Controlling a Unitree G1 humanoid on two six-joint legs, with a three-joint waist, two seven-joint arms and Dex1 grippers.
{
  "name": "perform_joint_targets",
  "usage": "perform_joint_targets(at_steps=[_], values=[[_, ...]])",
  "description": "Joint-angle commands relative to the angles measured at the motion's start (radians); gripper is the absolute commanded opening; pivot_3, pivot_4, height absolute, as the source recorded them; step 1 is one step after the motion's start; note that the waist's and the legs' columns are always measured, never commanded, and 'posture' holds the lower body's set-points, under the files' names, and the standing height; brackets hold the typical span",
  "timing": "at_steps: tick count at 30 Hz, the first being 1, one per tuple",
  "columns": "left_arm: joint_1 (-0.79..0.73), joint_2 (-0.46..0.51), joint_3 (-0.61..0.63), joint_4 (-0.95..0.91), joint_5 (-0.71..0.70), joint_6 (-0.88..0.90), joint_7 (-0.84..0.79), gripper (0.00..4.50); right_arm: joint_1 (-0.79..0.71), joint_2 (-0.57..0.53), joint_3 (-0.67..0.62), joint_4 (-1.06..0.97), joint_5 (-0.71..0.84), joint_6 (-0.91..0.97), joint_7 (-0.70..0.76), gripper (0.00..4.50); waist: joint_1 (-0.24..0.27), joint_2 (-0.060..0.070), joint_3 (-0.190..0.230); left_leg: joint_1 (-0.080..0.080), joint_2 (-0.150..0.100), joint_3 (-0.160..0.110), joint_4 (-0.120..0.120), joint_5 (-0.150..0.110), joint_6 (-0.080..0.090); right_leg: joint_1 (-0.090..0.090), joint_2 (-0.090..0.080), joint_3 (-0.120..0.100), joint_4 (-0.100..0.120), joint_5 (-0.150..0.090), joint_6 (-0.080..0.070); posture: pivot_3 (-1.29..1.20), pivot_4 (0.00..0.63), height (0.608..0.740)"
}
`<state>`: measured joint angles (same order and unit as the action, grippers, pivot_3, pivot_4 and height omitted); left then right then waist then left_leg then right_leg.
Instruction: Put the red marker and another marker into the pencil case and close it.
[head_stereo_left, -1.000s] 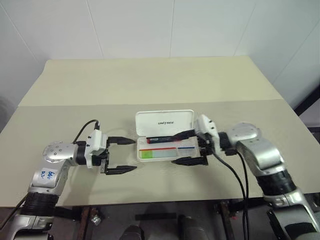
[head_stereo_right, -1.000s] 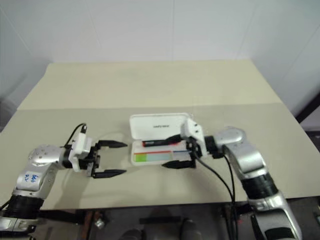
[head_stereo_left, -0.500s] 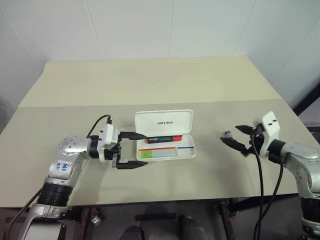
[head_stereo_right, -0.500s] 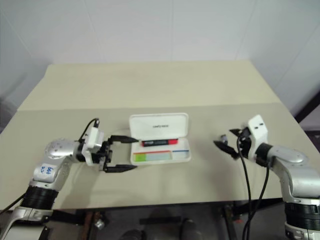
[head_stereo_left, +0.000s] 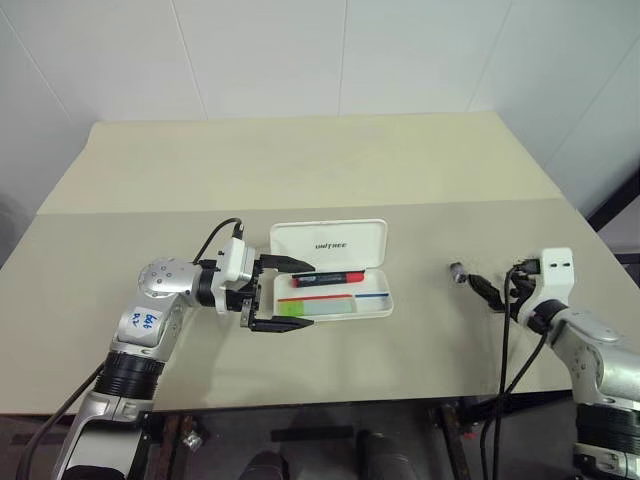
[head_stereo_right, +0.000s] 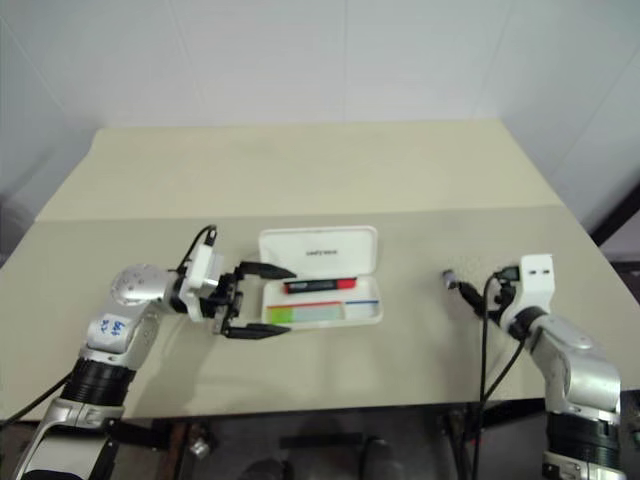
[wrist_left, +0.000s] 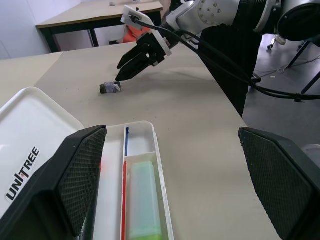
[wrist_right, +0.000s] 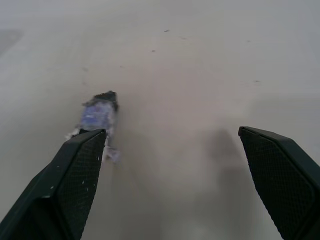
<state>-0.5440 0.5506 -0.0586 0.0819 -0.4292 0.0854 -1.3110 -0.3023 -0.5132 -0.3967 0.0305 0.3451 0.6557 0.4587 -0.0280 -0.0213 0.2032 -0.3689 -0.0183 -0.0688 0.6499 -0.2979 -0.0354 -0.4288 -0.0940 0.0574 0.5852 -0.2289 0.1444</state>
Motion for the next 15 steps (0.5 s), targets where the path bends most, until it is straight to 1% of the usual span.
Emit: perform_joint_targets(at_steps=[1,6,11,15], values=[[0.006,0.017,0.018,-0.045,-0.012,-0.002,0.000,4.50,-0.018,0.004,-0.009,-0.076,0.033,0.002,-0.022,4.49,0.000,0.000,0.000,0.000,0.000,0.000,0.000,0.000,0.000,0.000,0.000,0.000,0.000,0.000,0.000,0.00,0.150,0.740],[0.028,0.029,0.022,-0.055,-0.011,-0.003,0.003,4.50,-0.025,0.015,0.030,-0.080,0.031,0.006,-0.027,4.49,0.000,0.000,0.000,0.000,0.000,0.000,0.000,0.000,0.000,0.000,0.000,0.000,0.000,0.000,0.000,0.00,0.150,0.740],[0.040,0.034,0.028,-0.065,-0.012,-0.001,0.010,4.50,-0.043,0.018,0.037,-0.088,0.043,0.012,-0.046,4.49,0.000,0.000,0.000,0.000,0.000,0.000,0.000,0.000,0.000,0.000,0.000,0.000,0.000,0.000,0.000,0.00,0.150,0.740],[0.044,0.035,0.030,-0.069,-0.013,-0.001,0.014,4.50,-0.049,0.031,0.069,-0.063,0.025,-0.007,-0.057,4.49,0.000,0.000,0.000,0.000,0.000,0.000,0.000,0.000,0.000,0.000,0.000,0.000,0.000,0.000,0.000,0.00,0.150,0.740]])
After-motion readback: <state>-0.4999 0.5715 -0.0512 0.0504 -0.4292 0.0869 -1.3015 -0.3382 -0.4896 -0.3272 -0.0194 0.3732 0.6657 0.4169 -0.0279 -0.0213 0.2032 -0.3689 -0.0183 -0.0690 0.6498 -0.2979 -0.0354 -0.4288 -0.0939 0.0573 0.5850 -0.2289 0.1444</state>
